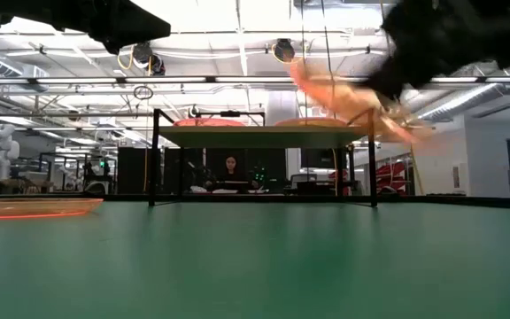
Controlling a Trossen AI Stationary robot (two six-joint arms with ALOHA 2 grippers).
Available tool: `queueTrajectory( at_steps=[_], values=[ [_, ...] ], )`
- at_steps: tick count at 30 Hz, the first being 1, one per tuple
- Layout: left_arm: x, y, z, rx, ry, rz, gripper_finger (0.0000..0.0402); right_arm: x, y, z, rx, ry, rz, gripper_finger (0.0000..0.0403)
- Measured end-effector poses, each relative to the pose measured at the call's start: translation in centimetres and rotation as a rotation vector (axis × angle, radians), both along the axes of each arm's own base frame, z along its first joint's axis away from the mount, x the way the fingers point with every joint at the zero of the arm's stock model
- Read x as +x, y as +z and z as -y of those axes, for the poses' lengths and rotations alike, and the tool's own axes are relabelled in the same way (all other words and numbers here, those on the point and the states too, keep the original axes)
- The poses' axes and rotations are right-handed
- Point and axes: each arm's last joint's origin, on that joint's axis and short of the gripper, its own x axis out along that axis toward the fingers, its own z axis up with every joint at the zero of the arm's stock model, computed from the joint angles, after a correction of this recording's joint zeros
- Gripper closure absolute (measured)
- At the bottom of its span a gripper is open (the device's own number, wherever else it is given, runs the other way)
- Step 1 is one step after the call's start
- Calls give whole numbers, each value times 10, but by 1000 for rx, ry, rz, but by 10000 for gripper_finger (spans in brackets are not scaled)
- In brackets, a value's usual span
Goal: Place and stack plates onto a shelf
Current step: Stack the orange plate on top of the pink plate on the shelf
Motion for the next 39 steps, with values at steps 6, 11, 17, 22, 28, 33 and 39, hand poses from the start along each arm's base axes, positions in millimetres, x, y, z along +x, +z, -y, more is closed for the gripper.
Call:
queueTrajectory(
  at_steps=[6, 11, 17, 22, 28, 33, 39],
  values=[
    [0, 0, 0, 4, 0, 3, 328, 9, 53, 37, -147, -340, 437, 403],
    [0, 1, -1, 9, 4, 9, 328, 15, 81, 70, -170, -535, 596, 403],
    [1, 1, -4, 11, 24, 10, 328, 58, 104, 113, -206, -587, 474, 403],
    [1, 1, -6, -2, 32, 13, 328, 102, 112, 157, -184, -560, 357, 403],
    [1, 2, -6, -19, 33, 24, 328, 141, 106, 198, -162, -549, 300, 403],
    [1, 2, -6, -17, 33, 22, 328, 157, 85, 216, -96, -560, 258, 403],
    [1, 2, -6, -7, 33, 18, 328, 162, 66, 225, -86, -576, 228, 403]
  ],
)
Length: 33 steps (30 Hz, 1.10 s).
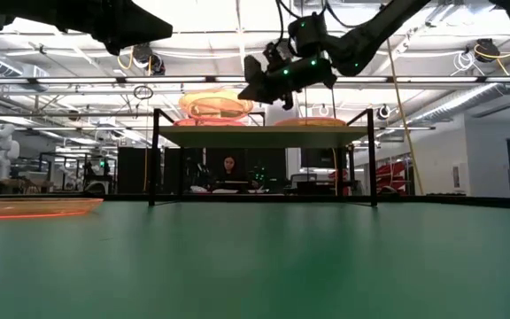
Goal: Place and stack plates onto a shelf
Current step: Stack the orange plate on top of the pink plate on the shelf, then stack the orange plate on top of the orange plate on the shelf
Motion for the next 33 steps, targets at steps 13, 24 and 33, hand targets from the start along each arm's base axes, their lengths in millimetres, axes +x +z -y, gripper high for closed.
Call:
queueTrajectory(
  at_steps=[13, 24, 33],
  values=[
    [0, 0, 0, 7, 0, 3, 328, 0, 2, 2, -25, -2, 14, 358],
    [0, -2, 0, 10, 3, -19, 328, -6, 22, -8, -103, 51, 5, 289],
    [-1, -5, 0, -66, 18, -28, 328, -47, 42, -75, -226, 269, -75, 294]
  ],
)
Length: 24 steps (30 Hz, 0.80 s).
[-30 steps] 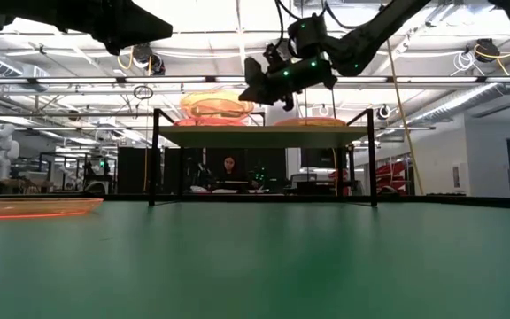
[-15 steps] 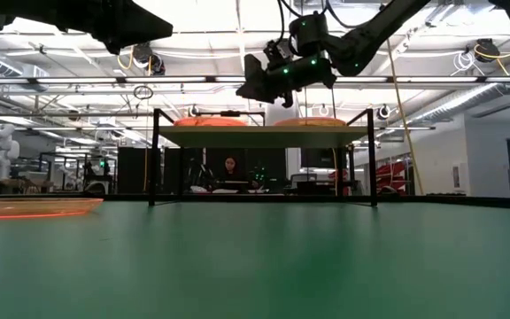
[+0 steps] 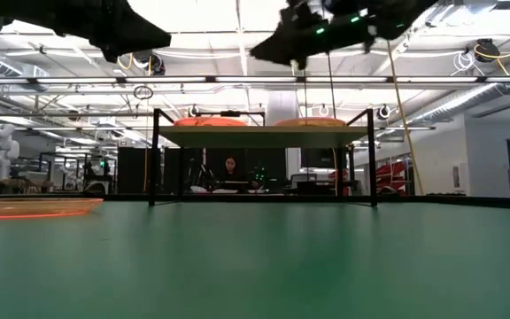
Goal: Place and stack plates onto a shelf
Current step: Stack the orange plate on top of the orange plate on the shelf
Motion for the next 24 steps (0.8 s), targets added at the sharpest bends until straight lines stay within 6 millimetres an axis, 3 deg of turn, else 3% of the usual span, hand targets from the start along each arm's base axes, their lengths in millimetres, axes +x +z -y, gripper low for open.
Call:
queueTrajectory(
  at_steps=[5, 12, 18, 24],
  values=[
    [-1, -7, 3, 21, -16, -78, 328, -39, -16, -45, -2, 85, 52, 304],
    [-1, -1, 9, -22, -32, -230, 328, -92, -51, -90, -14, 139, 296, 307],
    [0, -8, 15, -120, 5, -464, 328, -119, -67, -108, -155, 95, 447, 307],
    [6, -33, 25, -262, -43, -683, 328, -122, -69, -110, -173, 101, 452, 307]
  ],
)
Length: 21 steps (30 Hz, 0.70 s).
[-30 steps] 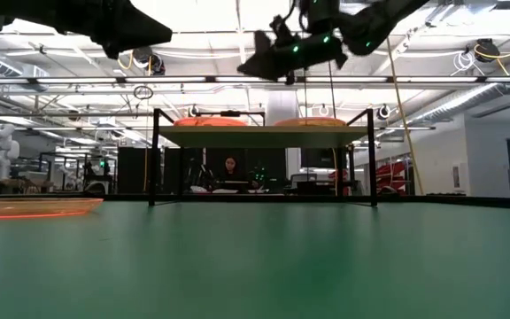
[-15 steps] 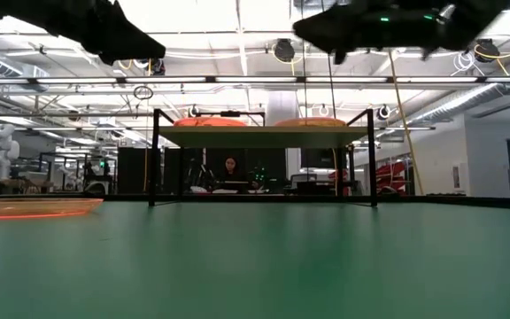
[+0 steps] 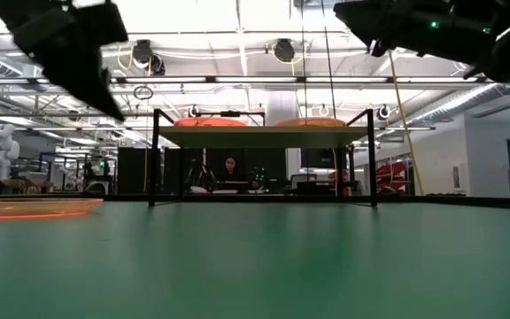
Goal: Place and stack plates onto a shelf
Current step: Stack the orange plate on top of the orange plate on the shelf
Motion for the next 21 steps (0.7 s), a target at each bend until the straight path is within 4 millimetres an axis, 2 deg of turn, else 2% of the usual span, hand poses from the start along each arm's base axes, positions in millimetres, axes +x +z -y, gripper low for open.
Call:
queueTrajectory(
  at_steps=[7, 12, 21],
  values=[
    [7, -30, 19, -151, -14, -199, 328, 1, -2, 0, 6, 2, -17, 307],
    [5, -46, 36, -187, -68, -317, 328, 1, -3, 0, 10, 3, -37, 307],
    [-12, -53, 54, -222, 0, -431, 328, 1, -3, 0, 34, 12, -31, 307]
  ],
)
